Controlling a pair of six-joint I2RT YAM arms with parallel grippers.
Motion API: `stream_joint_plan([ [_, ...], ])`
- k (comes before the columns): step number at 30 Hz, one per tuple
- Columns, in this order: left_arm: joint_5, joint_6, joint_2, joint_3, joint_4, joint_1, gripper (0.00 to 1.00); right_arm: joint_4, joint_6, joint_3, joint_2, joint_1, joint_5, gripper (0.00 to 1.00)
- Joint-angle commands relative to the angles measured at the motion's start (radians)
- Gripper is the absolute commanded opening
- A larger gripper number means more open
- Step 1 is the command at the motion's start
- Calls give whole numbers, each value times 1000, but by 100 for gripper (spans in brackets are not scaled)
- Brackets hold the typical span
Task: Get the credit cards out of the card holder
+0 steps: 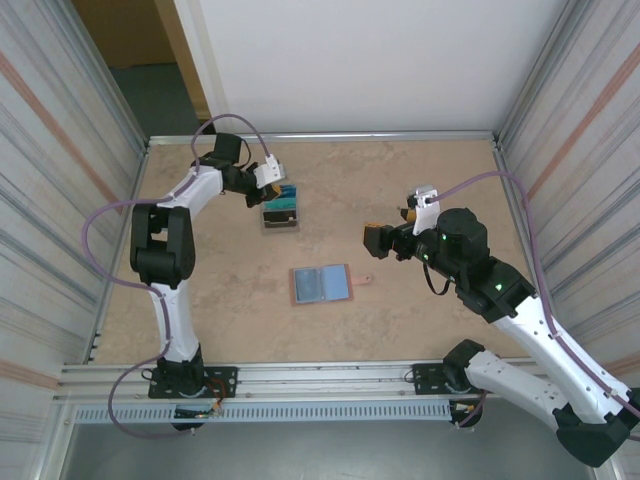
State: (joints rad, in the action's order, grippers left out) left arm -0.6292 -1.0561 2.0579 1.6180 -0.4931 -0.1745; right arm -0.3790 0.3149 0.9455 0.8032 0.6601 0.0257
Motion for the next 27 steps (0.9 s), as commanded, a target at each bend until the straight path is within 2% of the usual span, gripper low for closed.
stream_joint_plan([
  [1,-24,39,26,6,-12,-14,0,13,26,-14,-25,-6,-11,99],
  [17,38,173,25,29,-6,-61,0,15,21,-40,-54,-5,-21,99],
  [27,140,299,100,131,6,-68,0,7,19,-34,-60,-4,-24,99],
])
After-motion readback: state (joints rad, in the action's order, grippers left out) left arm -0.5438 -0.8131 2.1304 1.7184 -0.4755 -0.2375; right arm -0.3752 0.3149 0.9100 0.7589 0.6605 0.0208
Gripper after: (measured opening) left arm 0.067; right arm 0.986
